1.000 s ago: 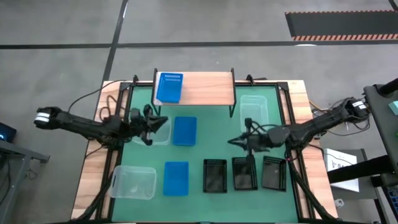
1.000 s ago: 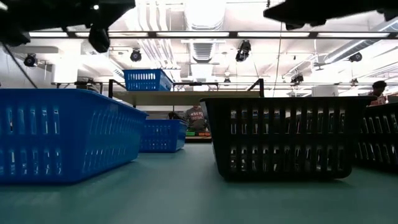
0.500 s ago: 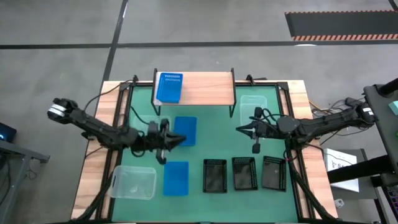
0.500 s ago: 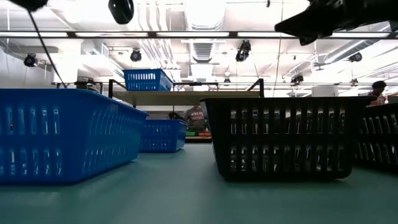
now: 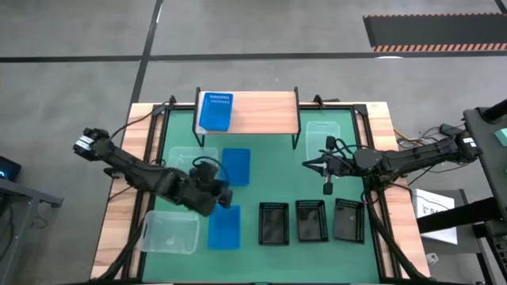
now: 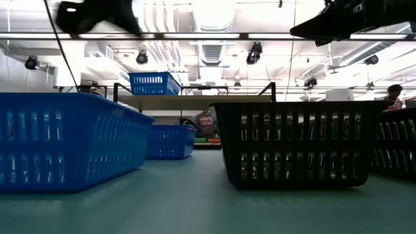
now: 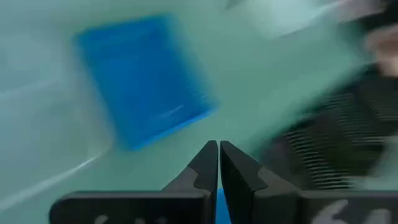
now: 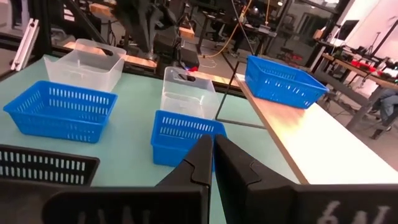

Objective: Stack baskets on shelf by color
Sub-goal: Put the middle left transparent bin on the shelf

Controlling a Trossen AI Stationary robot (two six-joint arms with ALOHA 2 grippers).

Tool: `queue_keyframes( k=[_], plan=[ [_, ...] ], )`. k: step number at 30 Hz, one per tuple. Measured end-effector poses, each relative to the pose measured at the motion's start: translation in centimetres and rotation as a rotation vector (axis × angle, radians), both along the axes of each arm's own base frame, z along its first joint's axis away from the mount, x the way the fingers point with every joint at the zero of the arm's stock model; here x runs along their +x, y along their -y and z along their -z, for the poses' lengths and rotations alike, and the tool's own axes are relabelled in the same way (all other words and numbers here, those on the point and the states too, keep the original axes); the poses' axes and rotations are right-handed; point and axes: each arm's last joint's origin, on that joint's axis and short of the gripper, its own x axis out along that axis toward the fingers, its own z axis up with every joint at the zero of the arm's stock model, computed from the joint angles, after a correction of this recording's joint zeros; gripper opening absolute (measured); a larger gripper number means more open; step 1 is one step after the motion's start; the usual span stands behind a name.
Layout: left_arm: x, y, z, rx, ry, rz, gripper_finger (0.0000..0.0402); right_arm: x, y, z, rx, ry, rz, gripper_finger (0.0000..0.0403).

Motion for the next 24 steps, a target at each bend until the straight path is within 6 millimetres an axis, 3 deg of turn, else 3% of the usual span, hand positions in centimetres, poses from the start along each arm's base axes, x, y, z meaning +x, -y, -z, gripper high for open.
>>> queue_keyframes(
  k=[5, 15, 19, 24],
  plan=[
    [0.1, -1.2, 1.1, -0.028, -0.345, -0.198, 0.0001, 0.0, 0.0, 0.0, -0.025, -0.002, -0.003, 0.0008],
    [2.1, -4.3, 2.2, -0.028, -0.441, -0.163, 0.0005, 0.0, 0.0, 0.0, -0.040, -0.004, -0.005, 0.0008],
    [2.6, -5.3, 2.4, -0.012, -0.432, -0.119, 0.0038, 0.0, 0.0, 0.0, -0.040, -0.005, -0.005, 0.0008],
    [2.7, -6.2, 3.4, 0.011, -0.466, -0.138, 0.0110, 0.0, 0.0, 0.0, -0.041, -0.010, -0.005, 0.0009]
  ],
)
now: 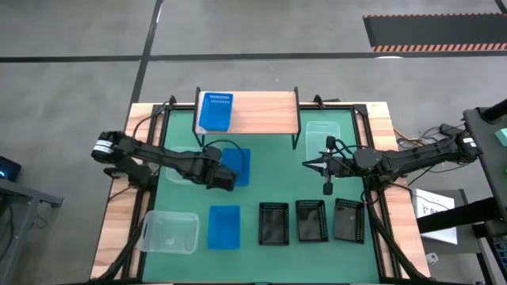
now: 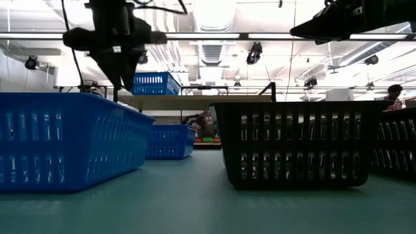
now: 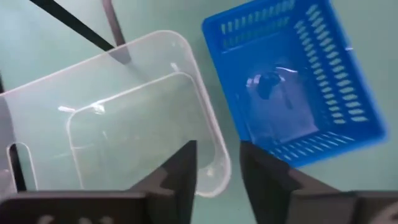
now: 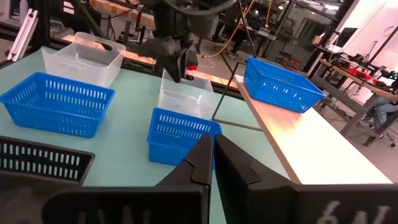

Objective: Stack baskets on shelf by color
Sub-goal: Put the middle left transparent bin on the shelf

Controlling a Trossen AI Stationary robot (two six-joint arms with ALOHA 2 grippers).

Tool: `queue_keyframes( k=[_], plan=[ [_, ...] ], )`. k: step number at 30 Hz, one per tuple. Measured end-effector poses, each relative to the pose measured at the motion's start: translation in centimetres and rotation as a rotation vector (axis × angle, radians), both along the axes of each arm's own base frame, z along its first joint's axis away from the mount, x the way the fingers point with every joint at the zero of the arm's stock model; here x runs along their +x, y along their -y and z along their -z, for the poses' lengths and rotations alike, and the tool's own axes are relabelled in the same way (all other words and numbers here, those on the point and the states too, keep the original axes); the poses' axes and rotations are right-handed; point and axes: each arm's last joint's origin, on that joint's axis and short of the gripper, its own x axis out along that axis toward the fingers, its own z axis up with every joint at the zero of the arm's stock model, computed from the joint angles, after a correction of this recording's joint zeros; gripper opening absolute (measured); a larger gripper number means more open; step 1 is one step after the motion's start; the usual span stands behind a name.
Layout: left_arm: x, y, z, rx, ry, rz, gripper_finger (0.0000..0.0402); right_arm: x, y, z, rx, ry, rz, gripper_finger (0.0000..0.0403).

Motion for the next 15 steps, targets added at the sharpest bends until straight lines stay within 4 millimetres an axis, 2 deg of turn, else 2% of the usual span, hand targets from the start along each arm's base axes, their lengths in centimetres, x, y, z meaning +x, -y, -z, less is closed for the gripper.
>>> queue_keyframes(
  k=[3, 6, 15],
  plan=[
    [-0.1, -0.6, 0.8, 0.023, -0.001, -0.019, 0.0148, 0.0, 0.0, 0.1, -0.002, -0.012, 0.000, 0.0009],
    [-0.1, -1.1, 1.6, 0.028, 0.005, -0.037, 0.0169, 0.0, 0.0, 0.2, -0.003, -0.021, 0.001, 0.0009],
    [0.1, -2.0, 3.3, 0.047, 0.026, -0.039, 0.0173, 0.0, 0.0, 0.2, 0.003, -0.022, 0.003, 0.0009]
  ],
)
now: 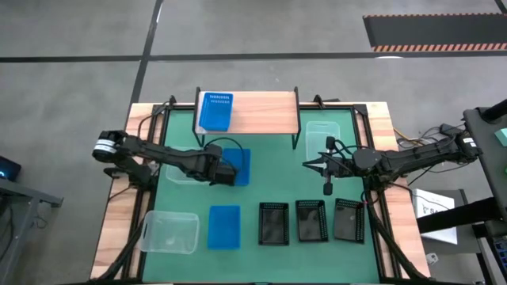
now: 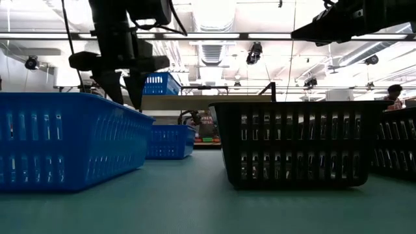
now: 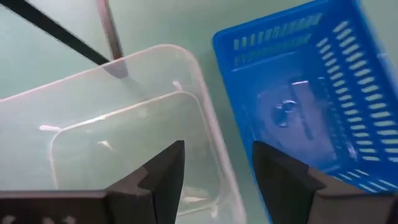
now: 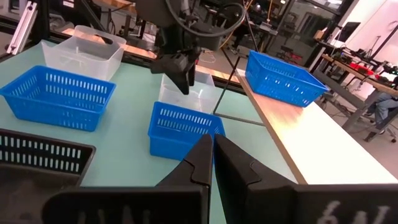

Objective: Stack baskets on shelf by color
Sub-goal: Put the middle left transparent bin on the shelf

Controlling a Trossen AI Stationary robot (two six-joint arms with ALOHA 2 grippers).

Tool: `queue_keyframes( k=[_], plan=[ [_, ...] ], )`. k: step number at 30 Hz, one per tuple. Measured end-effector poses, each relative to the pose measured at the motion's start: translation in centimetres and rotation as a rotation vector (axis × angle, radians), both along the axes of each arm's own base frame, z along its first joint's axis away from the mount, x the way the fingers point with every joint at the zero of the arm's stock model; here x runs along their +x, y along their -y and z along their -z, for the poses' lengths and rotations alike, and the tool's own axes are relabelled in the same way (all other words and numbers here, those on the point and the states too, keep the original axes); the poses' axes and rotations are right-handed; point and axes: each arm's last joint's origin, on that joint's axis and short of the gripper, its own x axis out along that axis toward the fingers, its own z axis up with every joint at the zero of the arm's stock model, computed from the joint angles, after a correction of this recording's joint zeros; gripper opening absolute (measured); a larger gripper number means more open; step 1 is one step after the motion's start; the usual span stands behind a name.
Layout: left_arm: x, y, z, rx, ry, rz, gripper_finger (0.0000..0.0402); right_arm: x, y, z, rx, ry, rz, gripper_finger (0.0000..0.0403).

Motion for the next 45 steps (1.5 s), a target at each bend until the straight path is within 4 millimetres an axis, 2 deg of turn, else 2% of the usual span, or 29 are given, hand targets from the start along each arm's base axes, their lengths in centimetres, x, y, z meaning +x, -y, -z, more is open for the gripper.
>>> queue_keyframes(
  k=[9, 18, 23, 34, 41, 45],
  plan=[
    [0.1, -0.2, 1.9, 0.011, 0.037, 0.008, 0.0173, 0.0, 0.0, 0.0, 0.000, -0.001, 0.000, 0.0009],
    [-0.2, -0.3, 2.6, 0.014, 0.028, 0.006, 0.0167, 0.0, 0.0, 0.0, 0.000, -0.002, 0.000, 0.0009],
    [-0.4, -0.3, 2.9, 0.015, 0.020, 0.005, 0.0129, 0.0, 0.0, 0.0, 0.000, -0.003, 0.000, 0.0009],
    [-0.4, -0.3, 2.9, 0.012, 0.030, -0.014, 0.0008, 0.0, 0.0, 0.1, 0.004, -0.008, 0.001, 0.0009],
    [-0.5, 0.1, 2.6, 0.005, 0.021, -0.002, 0.0001, 0.0, 0.0, 0.2, 0.017, -0.017, 0.004, 0.0009],
    [-0.6, 0.8, 1.4, -0.010, 0.021, 0.024, 0.0001, 0.0, 0.0, 0.3, 0.023, -0.023, 0.006, 0.0009]
  ],
)
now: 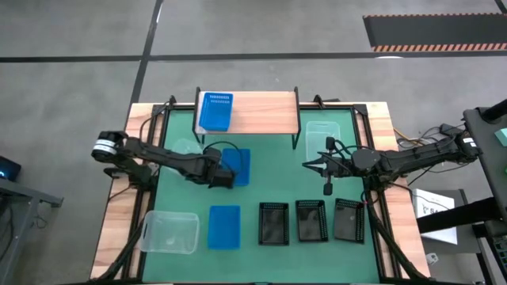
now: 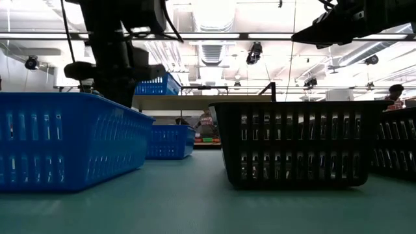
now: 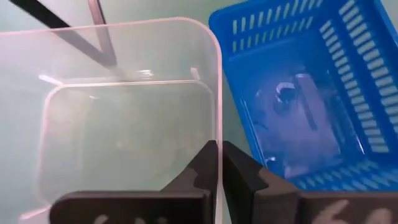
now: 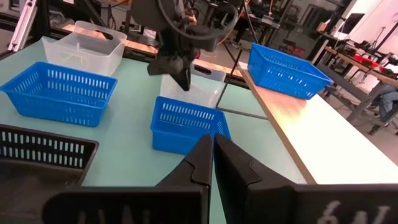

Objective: Stack baskets on shelf by color
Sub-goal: Put the middle left transparent bin on the shelf

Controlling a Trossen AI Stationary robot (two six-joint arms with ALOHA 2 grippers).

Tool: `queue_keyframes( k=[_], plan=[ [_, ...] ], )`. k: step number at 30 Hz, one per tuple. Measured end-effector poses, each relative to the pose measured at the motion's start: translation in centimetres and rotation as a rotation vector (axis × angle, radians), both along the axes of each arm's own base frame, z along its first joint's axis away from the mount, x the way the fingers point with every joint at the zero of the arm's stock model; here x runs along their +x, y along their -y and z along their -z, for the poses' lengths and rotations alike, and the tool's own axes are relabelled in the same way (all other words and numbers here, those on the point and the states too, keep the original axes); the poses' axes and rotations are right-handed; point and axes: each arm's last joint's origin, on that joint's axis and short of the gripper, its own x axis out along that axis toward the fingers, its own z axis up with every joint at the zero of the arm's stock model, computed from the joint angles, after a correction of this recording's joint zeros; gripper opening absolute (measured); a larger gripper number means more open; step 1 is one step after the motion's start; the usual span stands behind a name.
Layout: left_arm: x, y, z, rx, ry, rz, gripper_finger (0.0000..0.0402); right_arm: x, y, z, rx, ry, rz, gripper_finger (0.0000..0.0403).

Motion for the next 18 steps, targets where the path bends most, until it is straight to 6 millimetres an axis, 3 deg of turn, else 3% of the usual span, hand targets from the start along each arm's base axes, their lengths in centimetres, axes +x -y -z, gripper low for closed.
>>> queue_keyframes(
  k=[10, 18],
  plan=[
    [-0.9, 2.4, -6.3, -0.132, -0.160, 0.146, 0.0000, -0.1, 0.1, 0.3, 0.016, -0.023, 0.030, 0.0009],
    [-0.3, 4.8, -12.9, -0.298, -0.054, 0.488, 0.0000, -0.1, 0.1, 0.3, 0.016, -0.023, 0.031, 0.0009]
  ],
)
